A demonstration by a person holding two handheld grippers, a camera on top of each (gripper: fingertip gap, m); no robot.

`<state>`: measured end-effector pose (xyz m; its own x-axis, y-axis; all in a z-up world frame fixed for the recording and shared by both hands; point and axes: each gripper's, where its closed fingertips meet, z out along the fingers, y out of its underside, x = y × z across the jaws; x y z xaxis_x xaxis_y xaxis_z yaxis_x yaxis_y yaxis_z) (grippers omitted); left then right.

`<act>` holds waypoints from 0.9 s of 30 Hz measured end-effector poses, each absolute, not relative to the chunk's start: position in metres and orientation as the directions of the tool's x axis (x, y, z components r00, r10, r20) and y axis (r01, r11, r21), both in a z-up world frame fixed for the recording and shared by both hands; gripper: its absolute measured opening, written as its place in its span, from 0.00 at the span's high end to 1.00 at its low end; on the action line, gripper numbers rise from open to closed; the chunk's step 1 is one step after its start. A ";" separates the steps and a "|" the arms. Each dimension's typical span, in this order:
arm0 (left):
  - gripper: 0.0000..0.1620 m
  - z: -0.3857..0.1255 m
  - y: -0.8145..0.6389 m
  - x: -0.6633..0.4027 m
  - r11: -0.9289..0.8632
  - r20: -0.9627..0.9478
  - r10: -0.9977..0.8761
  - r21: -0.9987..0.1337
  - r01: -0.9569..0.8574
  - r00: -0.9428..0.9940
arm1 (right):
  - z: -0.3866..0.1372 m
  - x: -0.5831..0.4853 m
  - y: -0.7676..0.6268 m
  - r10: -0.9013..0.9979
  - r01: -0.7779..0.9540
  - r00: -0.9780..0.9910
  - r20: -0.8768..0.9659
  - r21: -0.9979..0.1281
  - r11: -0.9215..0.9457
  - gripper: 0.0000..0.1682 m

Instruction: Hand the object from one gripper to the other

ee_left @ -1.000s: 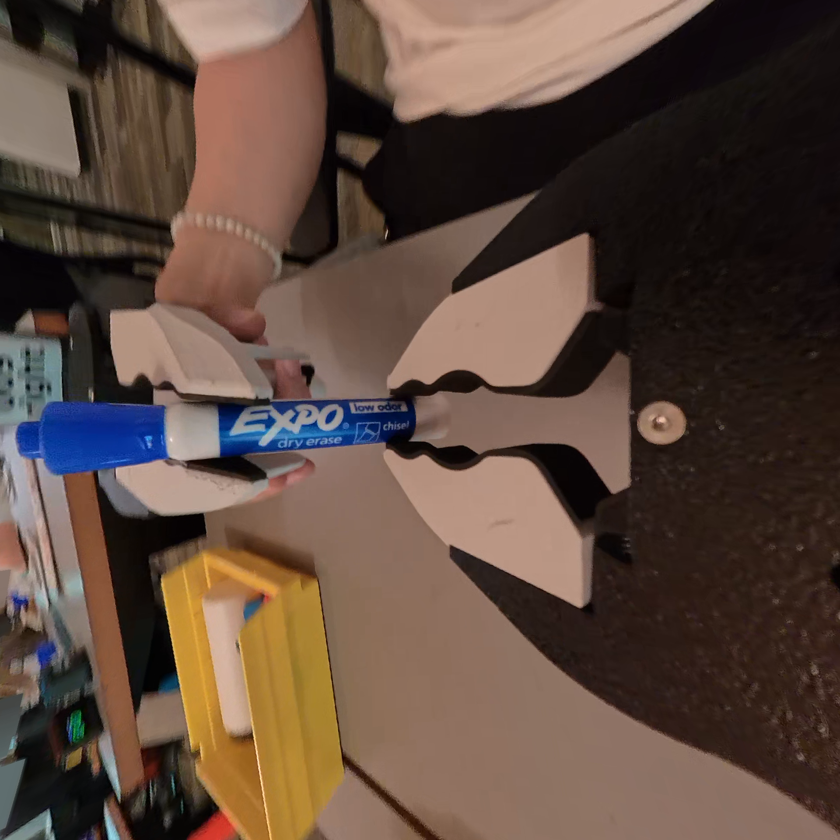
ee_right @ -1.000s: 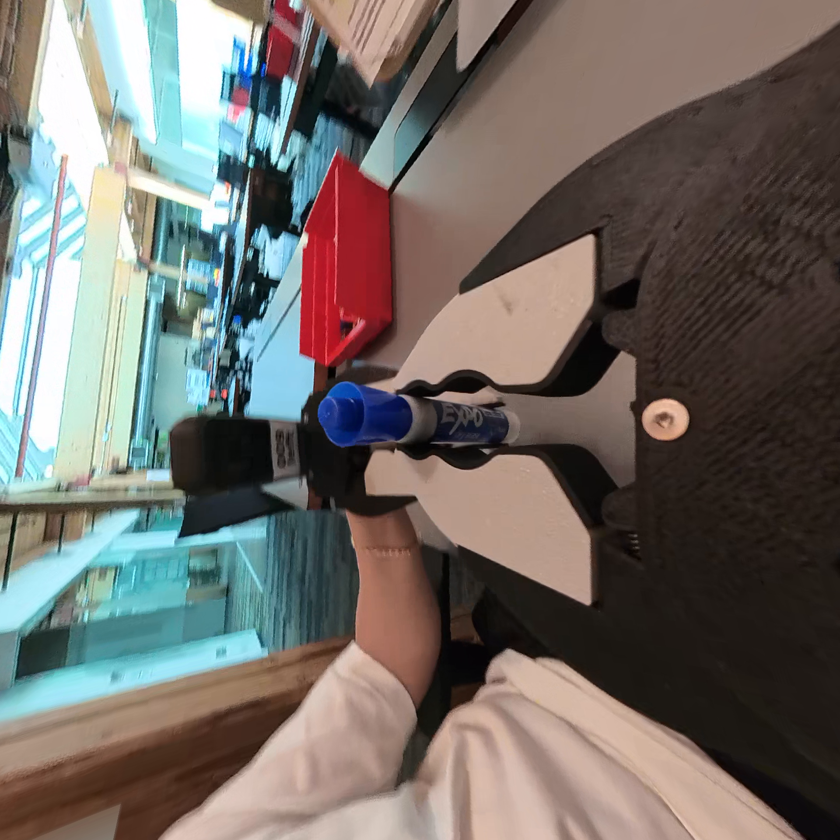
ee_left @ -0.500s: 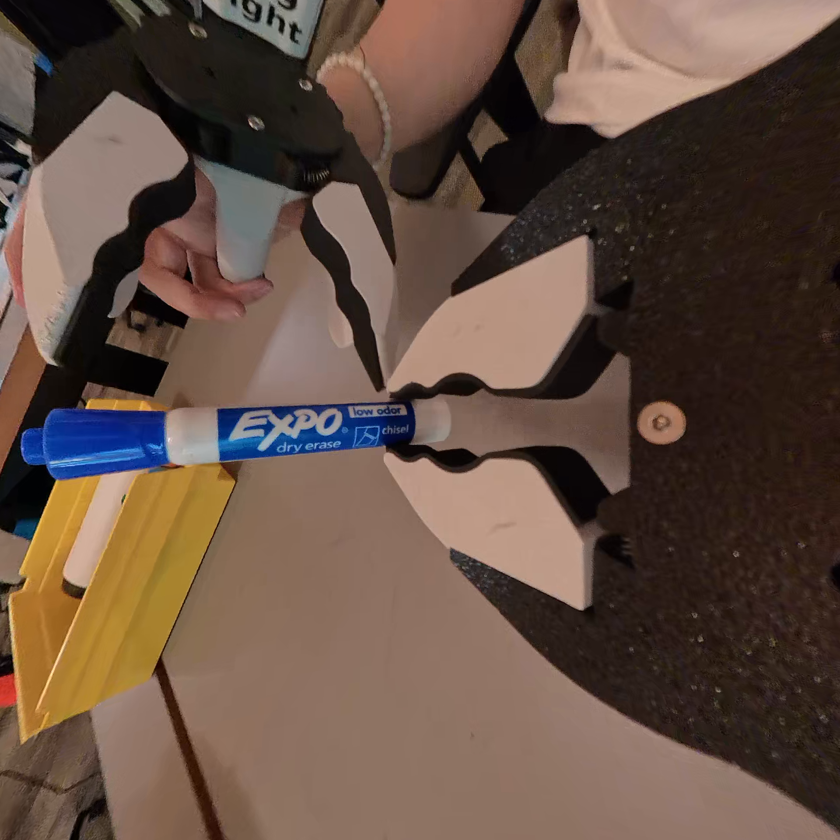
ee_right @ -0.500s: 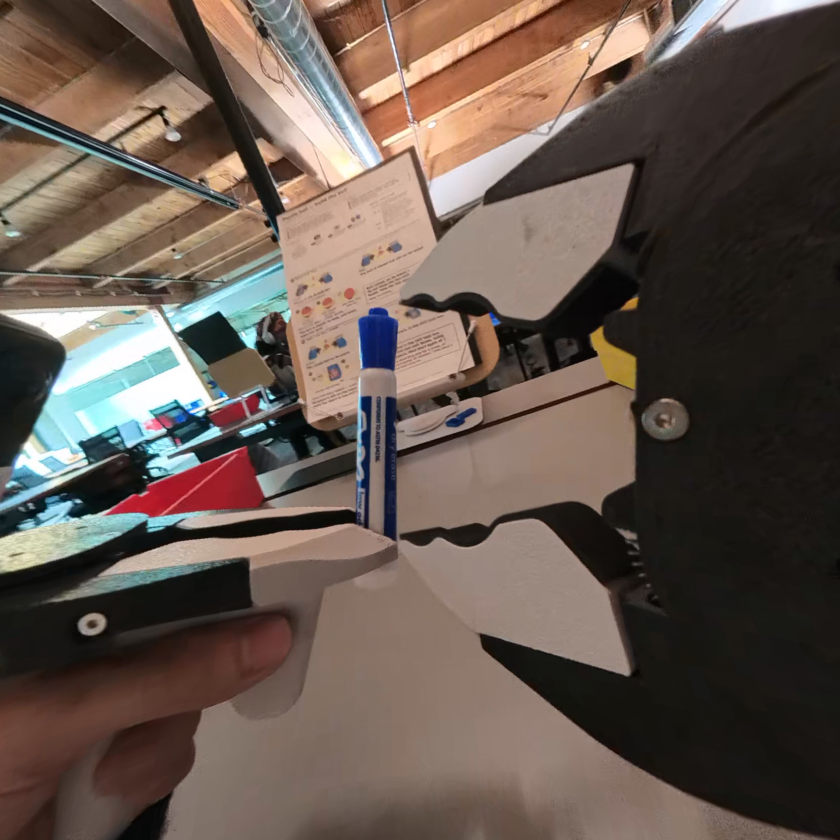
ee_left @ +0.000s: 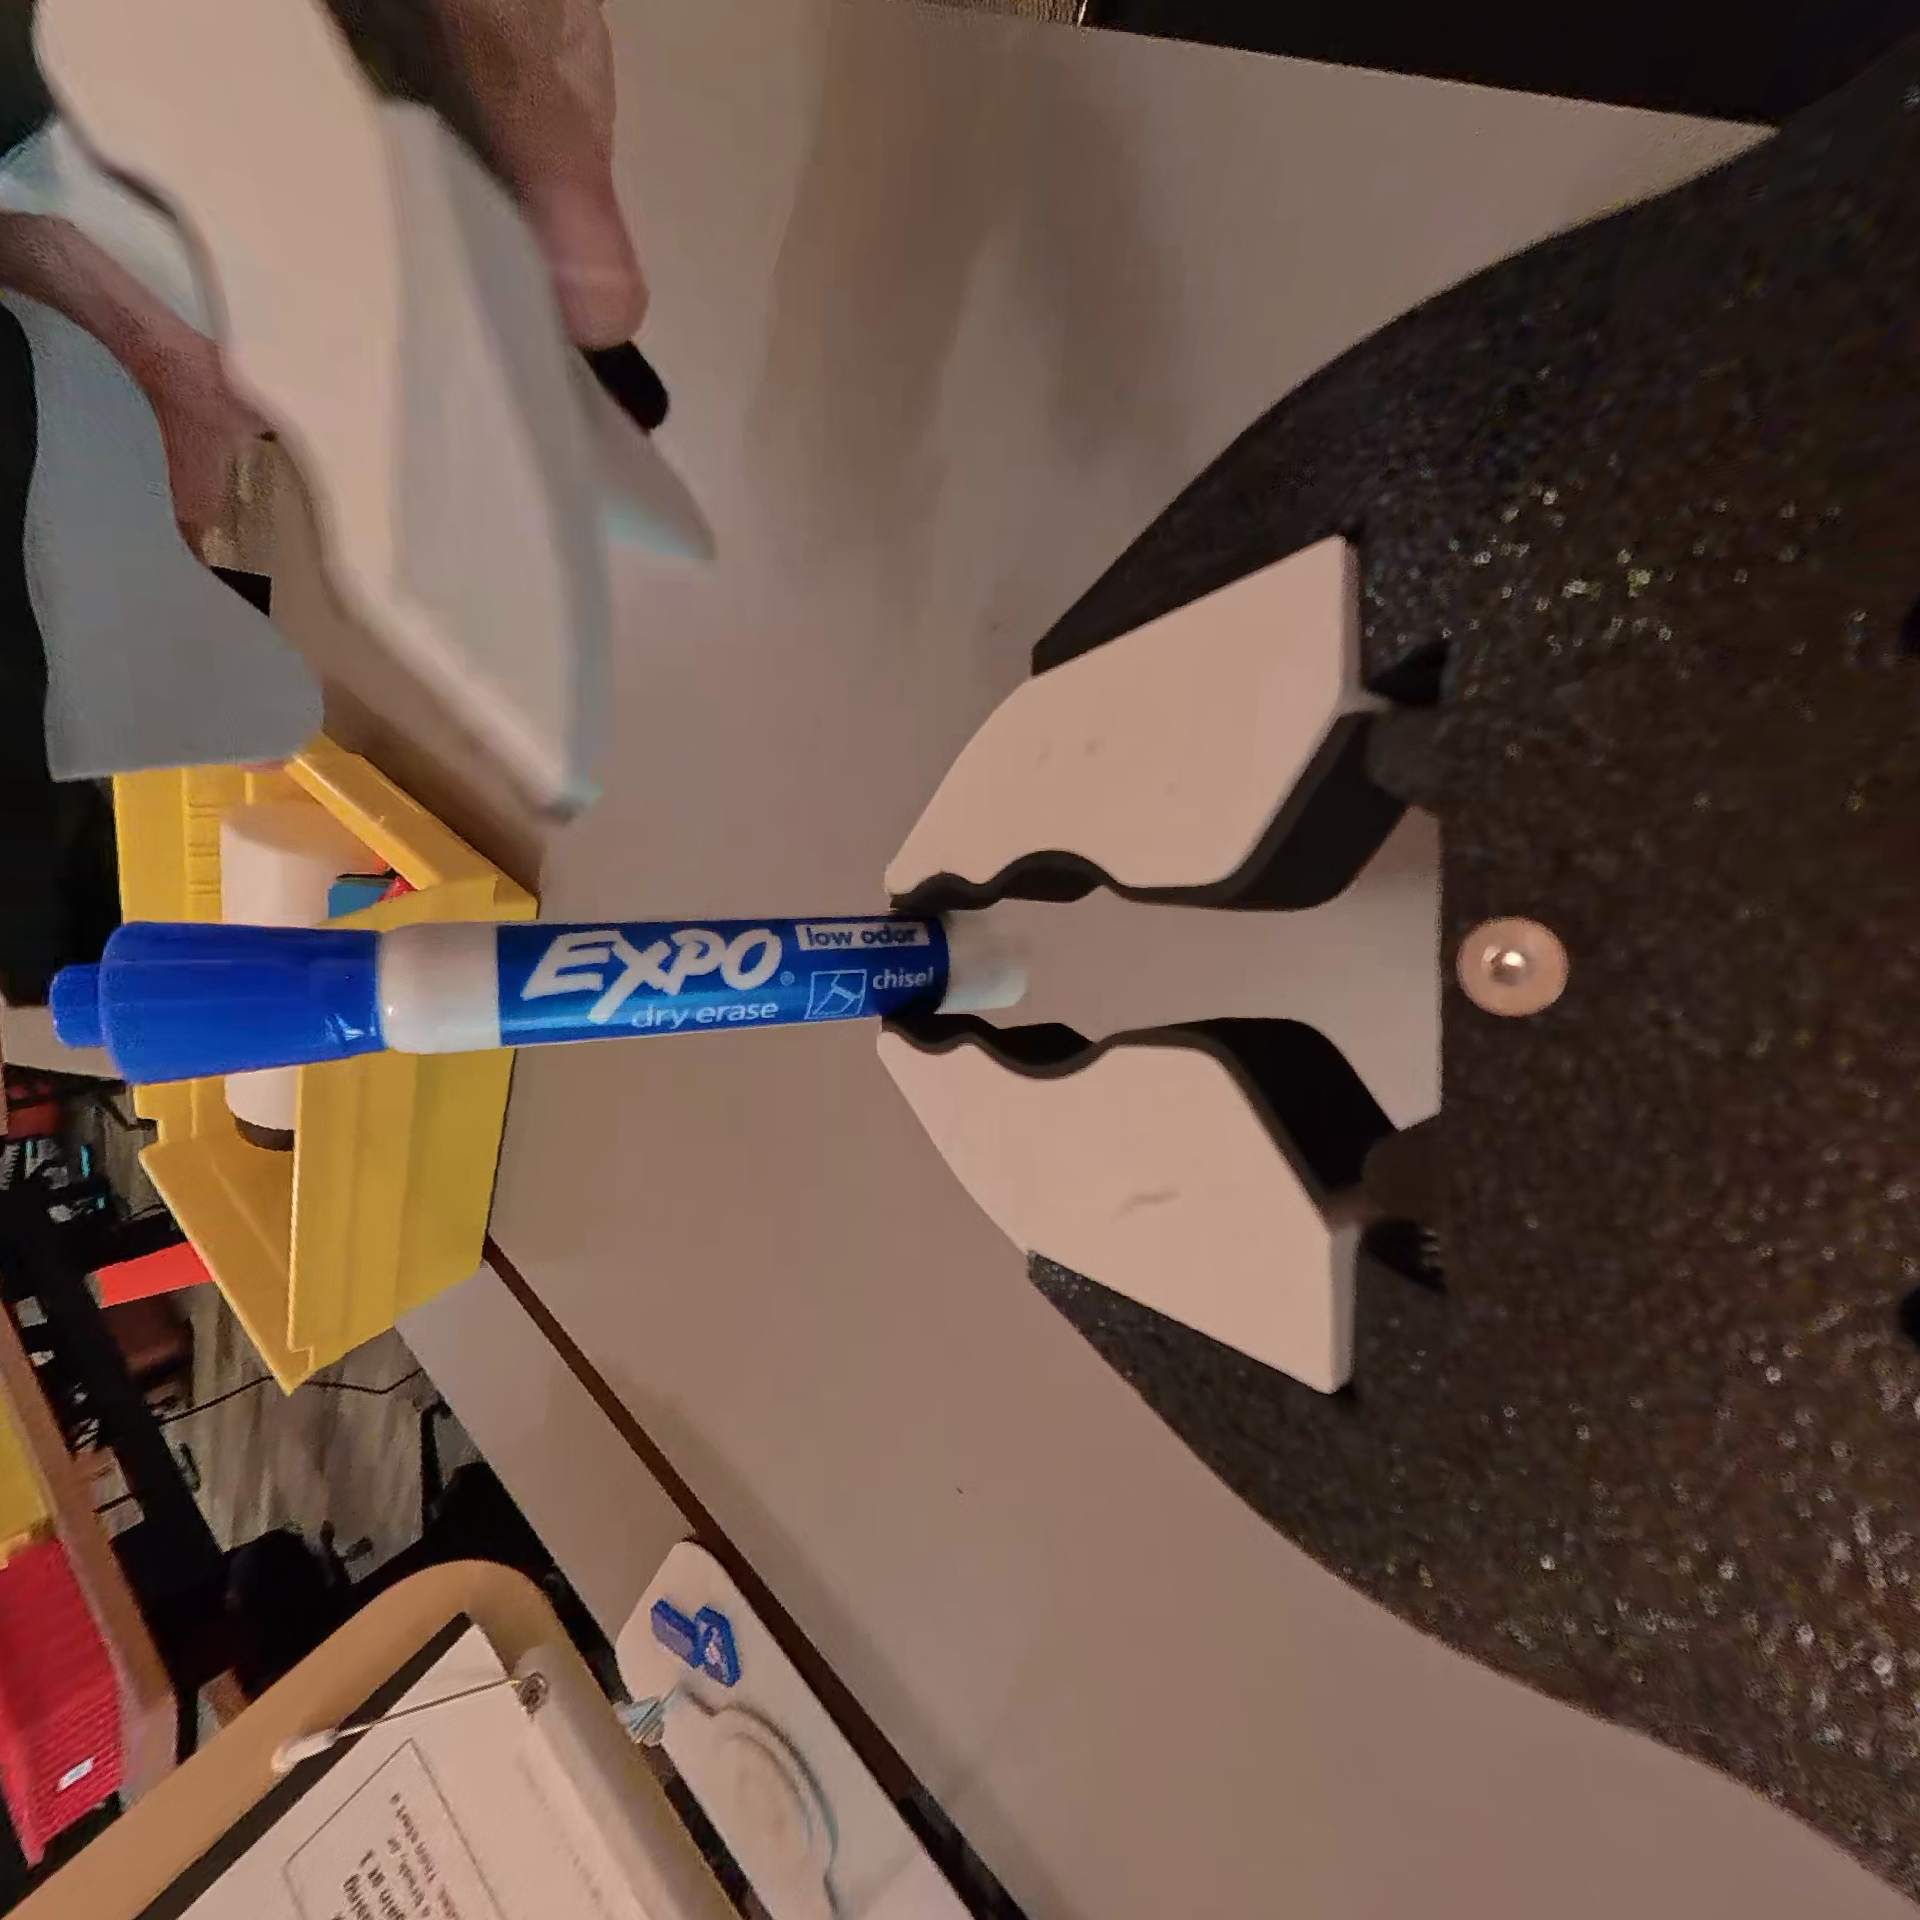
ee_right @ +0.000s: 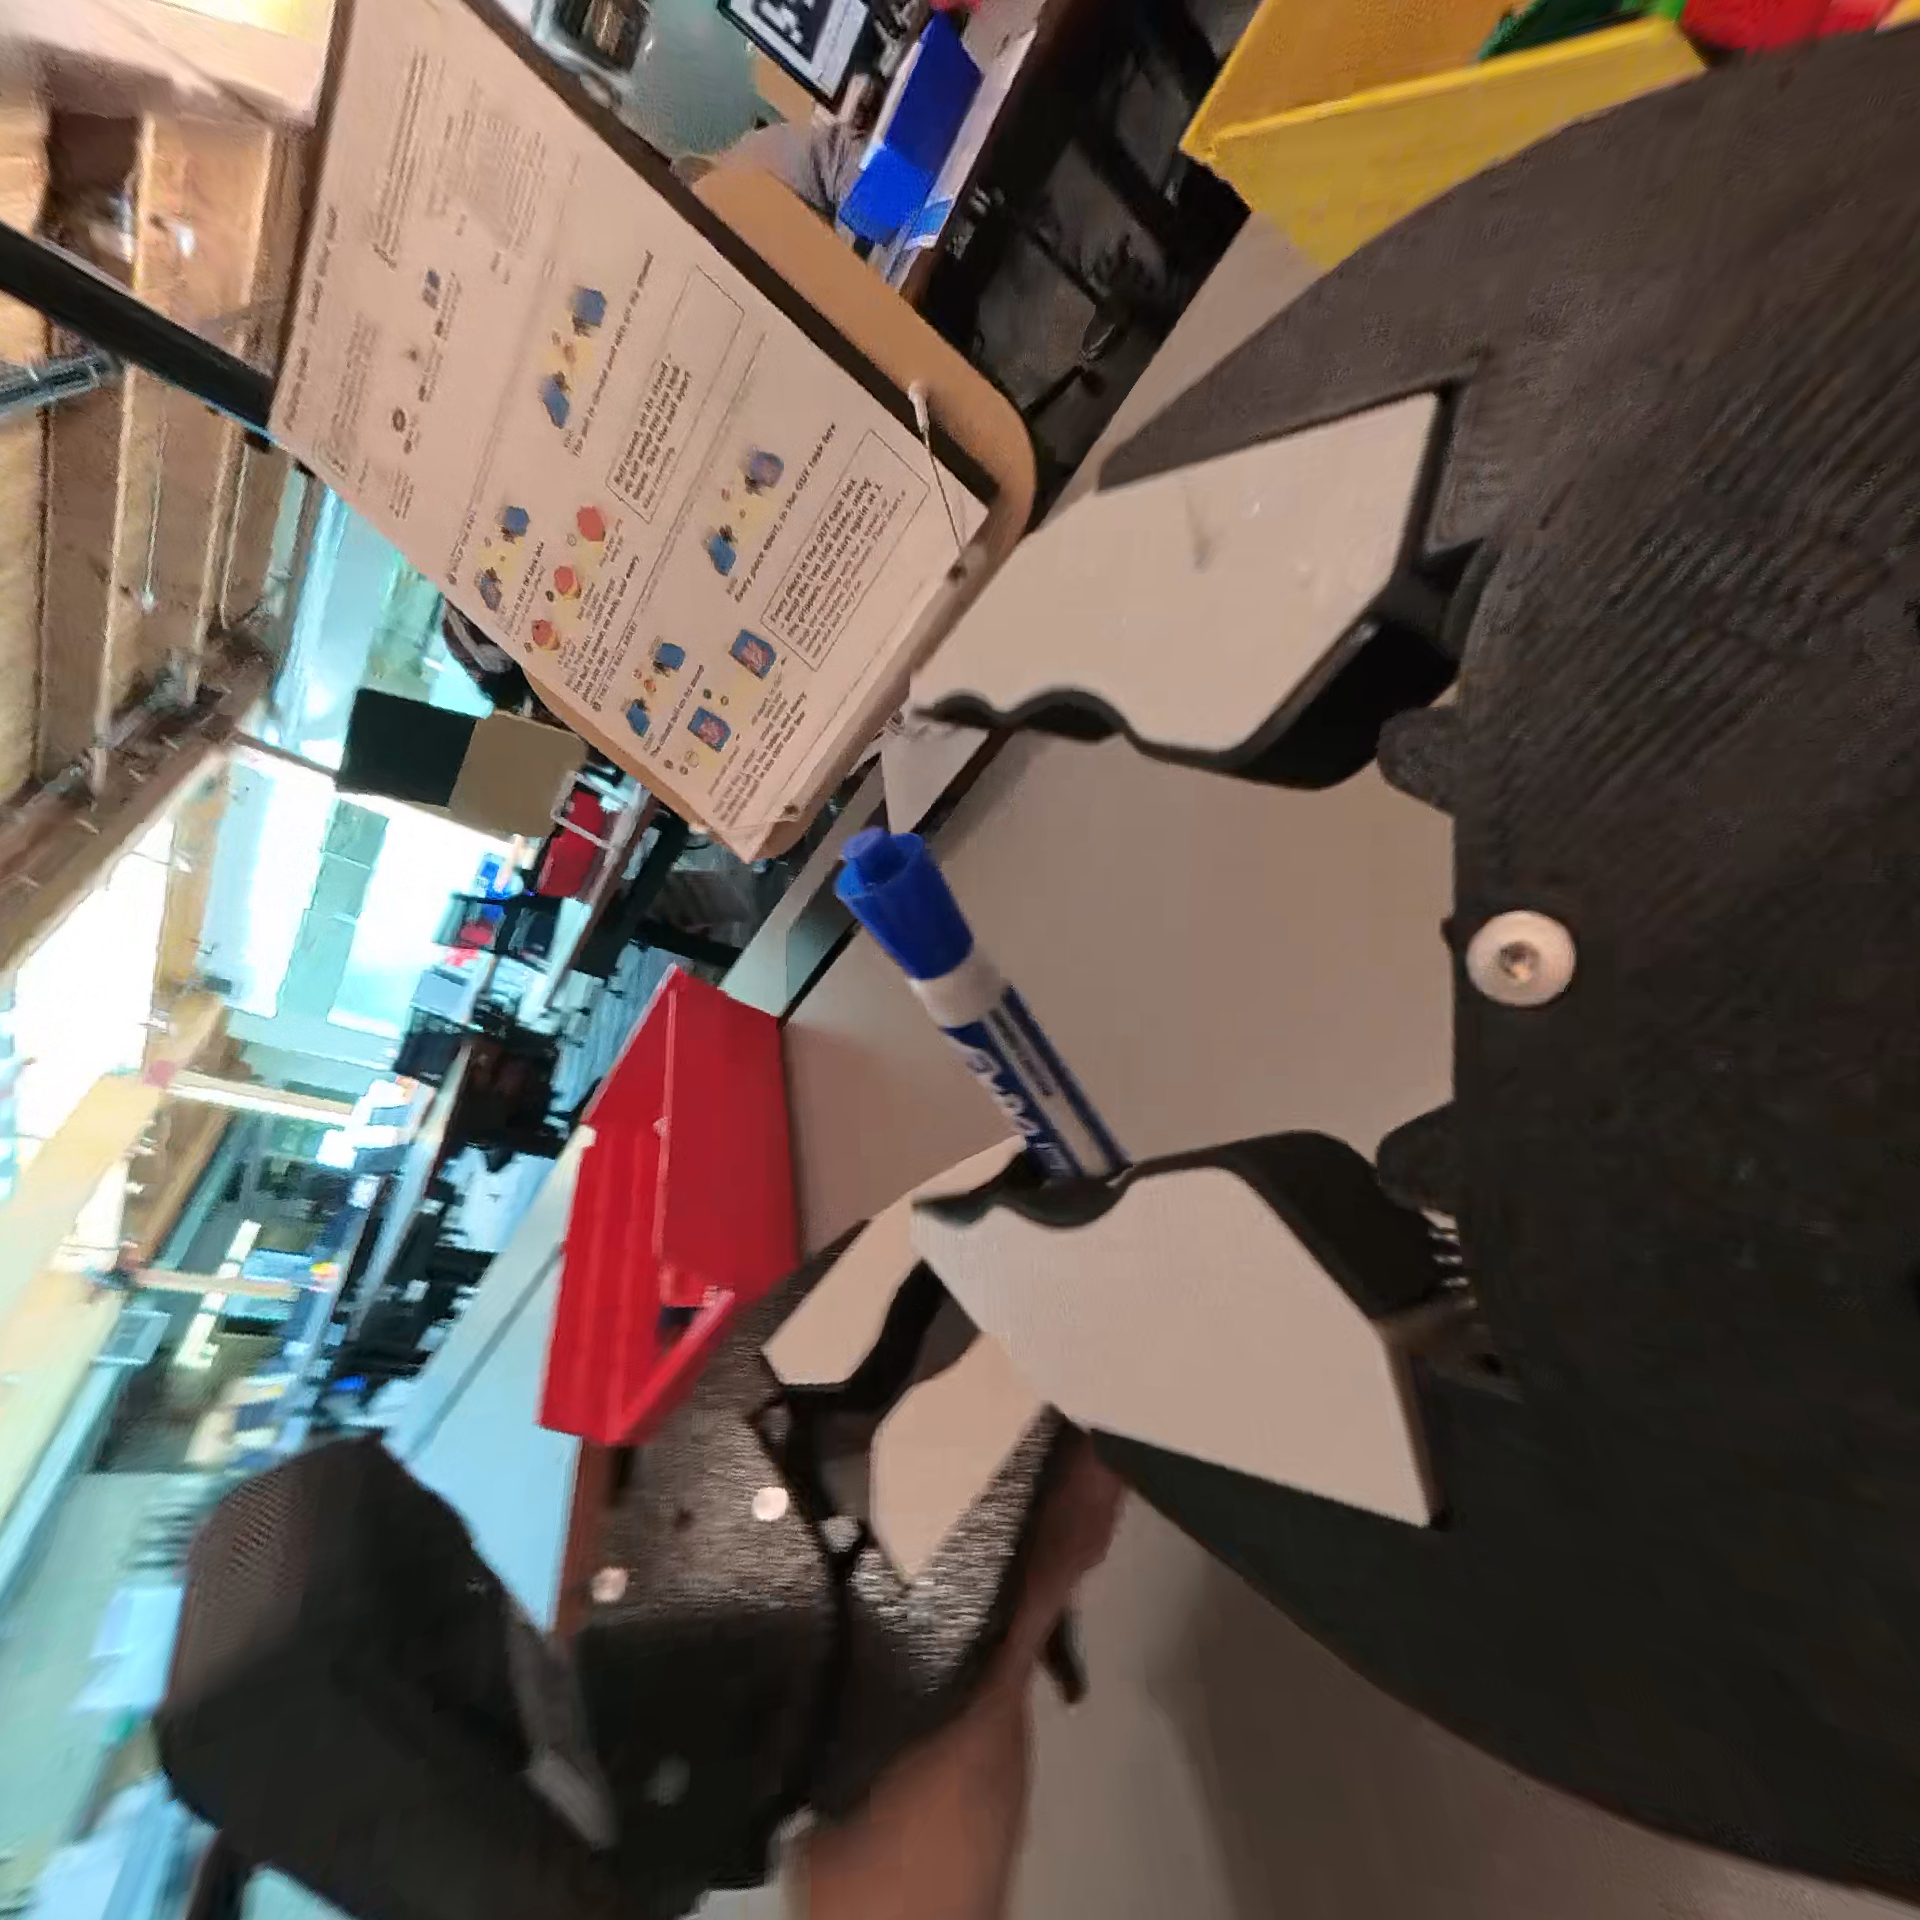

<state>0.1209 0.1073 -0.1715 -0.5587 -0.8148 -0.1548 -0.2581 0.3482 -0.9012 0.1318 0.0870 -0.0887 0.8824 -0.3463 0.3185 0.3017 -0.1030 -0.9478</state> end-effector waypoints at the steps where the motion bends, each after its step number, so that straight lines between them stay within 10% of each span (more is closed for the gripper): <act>1: 0.89 -0.171 0.105 0.121 0.353 -0.166 -0.815 -0.902 -0.249 -0.556 | -0.085 0.133 0.086 -0.376 0.281 0.881 0.287 -0.957 -0.072 0.58; 13: 0.88 -0.173 0.097 0.122 0.393 -0.232 -0.811 -0.896 -0.206 -0.537 | -0.085 0.132 0.089 -0.360 0.040 0.932 0.037 -0.999 0.000 0.88; 19: 0.69 -0.166 0.071 0.102 0.370 -0.176 -0.654 -0.923 -0.109 -0.736 | -0.079 0.108 0.084 -0.095 0.049 0.994 0.045 -0.998 0.037 0.89; 27: 0.76 -0.147 0.048 0.030 0.193 0.090 -0.170 -0.974 -0.123 -0.981 | -0.059 0.051 0.053 0.416 -0.091 0.909 0.021 -0.965 0.247 0.89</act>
